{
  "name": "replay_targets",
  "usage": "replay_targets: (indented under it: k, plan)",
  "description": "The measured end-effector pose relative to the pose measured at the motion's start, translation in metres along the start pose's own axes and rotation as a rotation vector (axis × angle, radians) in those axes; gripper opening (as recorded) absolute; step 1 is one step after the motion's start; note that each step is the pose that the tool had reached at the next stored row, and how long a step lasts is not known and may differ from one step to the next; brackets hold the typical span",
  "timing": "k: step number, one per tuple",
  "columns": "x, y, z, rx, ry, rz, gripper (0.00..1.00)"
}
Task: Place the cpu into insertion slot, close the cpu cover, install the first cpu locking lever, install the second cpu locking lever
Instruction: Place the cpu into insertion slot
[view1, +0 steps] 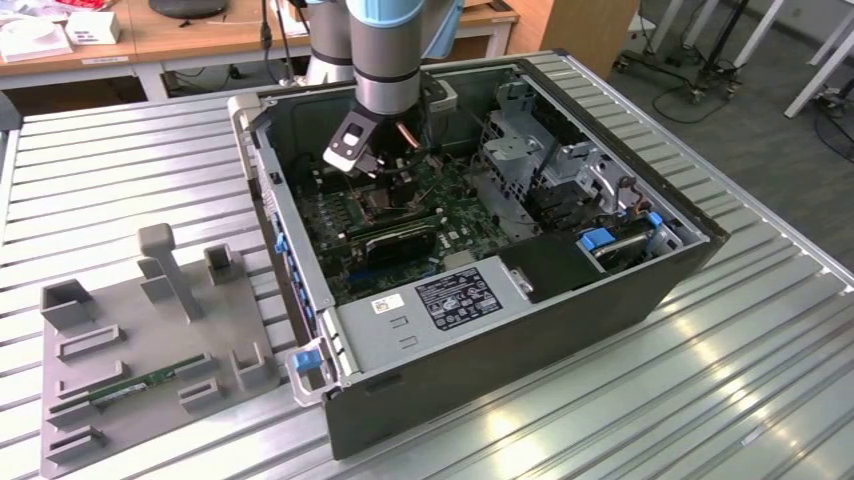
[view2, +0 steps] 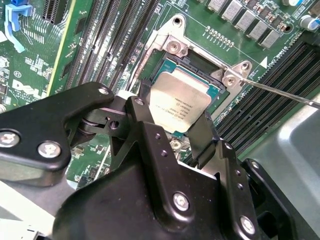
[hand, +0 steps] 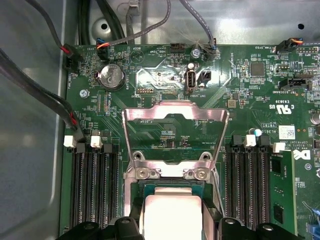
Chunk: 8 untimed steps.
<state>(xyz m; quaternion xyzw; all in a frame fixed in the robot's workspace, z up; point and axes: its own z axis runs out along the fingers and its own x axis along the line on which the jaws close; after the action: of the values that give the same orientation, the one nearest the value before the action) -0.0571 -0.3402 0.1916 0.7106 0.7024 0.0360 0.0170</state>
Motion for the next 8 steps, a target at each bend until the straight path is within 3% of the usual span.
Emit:
replay_targets:
  k: [8]
  plan:
    - [0.0008,-0.0005,0.0001,0.0000,-0.0001,0.000,0.54]
